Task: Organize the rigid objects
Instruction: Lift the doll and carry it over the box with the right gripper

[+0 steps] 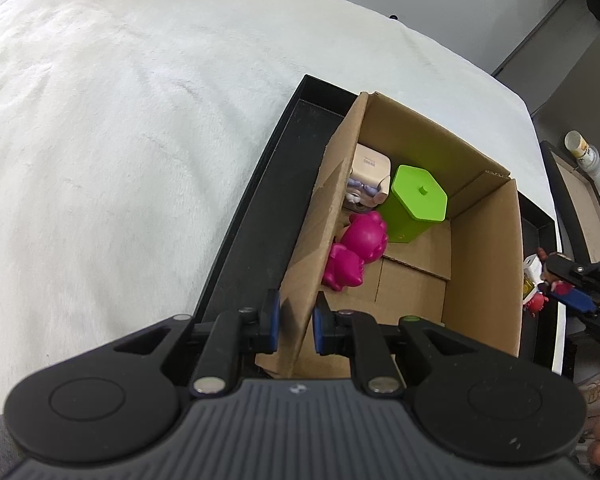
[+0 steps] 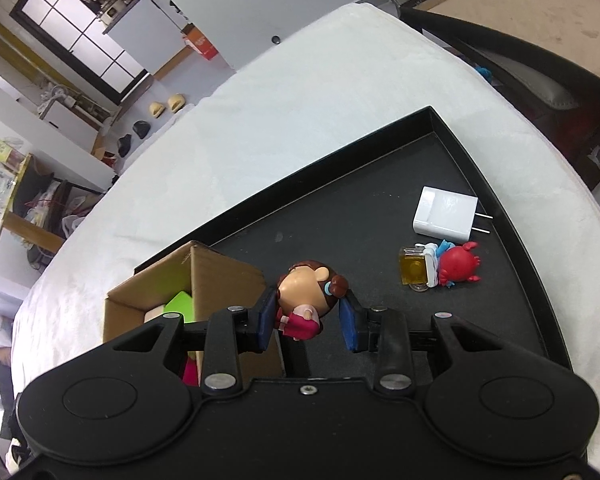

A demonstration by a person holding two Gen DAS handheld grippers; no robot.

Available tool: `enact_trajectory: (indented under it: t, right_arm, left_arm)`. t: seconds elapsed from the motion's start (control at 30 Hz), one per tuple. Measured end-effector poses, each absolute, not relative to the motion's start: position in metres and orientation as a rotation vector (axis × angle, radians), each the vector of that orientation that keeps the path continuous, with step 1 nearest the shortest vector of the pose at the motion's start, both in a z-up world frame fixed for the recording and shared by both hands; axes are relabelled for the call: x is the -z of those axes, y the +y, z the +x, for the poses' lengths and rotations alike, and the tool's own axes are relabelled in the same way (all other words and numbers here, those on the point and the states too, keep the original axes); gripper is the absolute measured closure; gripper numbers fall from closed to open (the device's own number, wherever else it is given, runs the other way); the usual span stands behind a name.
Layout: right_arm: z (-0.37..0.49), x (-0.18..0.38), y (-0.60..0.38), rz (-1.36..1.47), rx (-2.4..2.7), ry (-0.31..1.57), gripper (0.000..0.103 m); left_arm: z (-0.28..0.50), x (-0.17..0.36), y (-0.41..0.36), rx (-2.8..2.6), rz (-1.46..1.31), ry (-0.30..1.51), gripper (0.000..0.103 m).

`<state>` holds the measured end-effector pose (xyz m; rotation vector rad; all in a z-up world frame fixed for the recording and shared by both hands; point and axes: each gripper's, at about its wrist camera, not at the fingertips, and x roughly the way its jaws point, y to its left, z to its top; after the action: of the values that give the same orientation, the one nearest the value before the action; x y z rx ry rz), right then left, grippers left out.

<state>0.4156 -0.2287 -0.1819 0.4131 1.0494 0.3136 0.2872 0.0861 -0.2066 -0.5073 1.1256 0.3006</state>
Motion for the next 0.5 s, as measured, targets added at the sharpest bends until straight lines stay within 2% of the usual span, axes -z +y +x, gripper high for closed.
enact_trajectory:
  t: [0.5]
  right_arm:
    - [0.394,0.147,-0.205,0.281,-0.423,0.974,0.069]
  left_arm:
    - [0.29,0.207,0.079,-0.306,-0.48,1.14,0.089]
